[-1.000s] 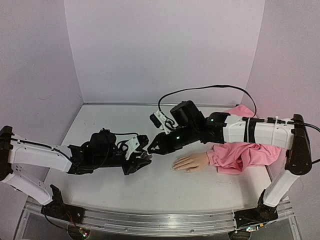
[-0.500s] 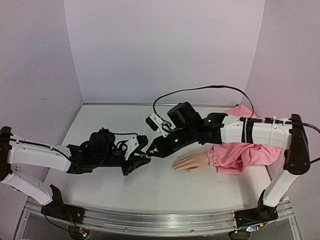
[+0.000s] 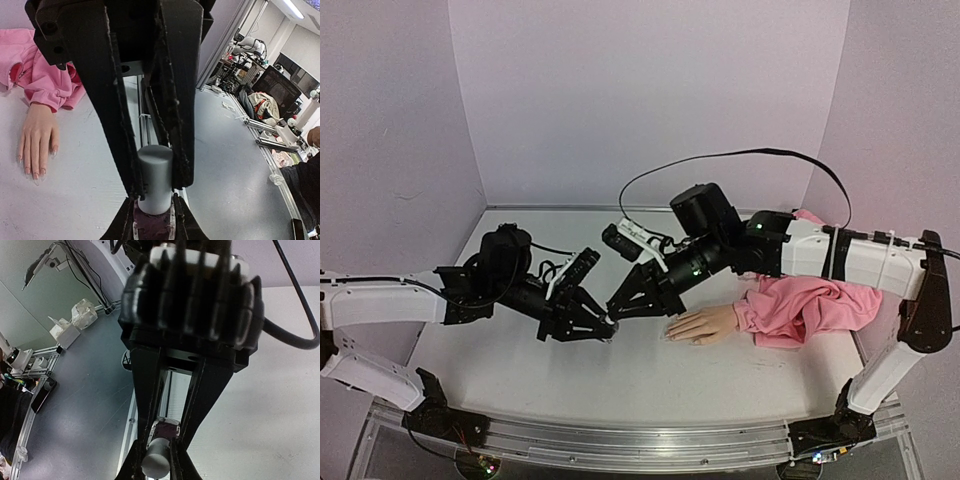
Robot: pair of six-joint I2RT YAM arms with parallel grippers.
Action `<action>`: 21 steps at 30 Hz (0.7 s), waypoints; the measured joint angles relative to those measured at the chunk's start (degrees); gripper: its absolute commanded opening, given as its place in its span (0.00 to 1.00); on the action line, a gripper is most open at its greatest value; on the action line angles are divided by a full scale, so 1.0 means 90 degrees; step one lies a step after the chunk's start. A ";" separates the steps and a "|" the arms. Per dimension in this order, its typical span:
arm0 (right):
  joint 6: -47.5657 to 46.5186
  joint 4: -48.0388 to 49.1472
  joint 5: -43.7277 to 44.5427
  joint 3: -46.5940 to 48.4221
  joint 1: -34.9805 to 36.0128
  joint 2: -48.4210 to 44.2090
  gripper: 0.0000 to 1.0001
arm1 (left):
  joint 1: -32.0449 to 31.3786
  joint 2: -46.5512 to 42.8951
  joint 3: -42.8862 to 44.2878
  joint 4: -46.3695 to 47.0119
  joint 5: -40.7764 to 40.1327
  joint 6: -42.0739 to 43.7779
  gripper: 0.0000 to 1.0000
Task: Paint the nails
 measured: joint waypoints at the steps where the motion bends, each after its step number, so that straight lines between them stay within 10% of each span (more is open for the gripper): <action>1: -0.0015 0.0005 0.0012 0.0046 -0.0007 0.0000 0.34 | 0.0019 -0.0027 0.0083 -0.0138 -0.0015 0.0024 0.00; 6: 0.0699 -0.0056 0.1654 0.0427 -0.0046 0.0005 0.85 | -0.0022 -0.0391 0.0554 -0.0692 -0.2033 0.0821 0.00; 13: 0.2582 0.0250 0.3708 0.0648 -0.0078 0.0007 0.88 | -0.0109 -0.0398 0.1078 -0.0736 -0.5338 0.1994 0.00; 21: 0.4129 0.0838 0.4405 0.0918 -0.0107 0.0233 0.74 | -0.0185 -0.0316 0.0981 -0.0831 -0.6759 0.2361 0.00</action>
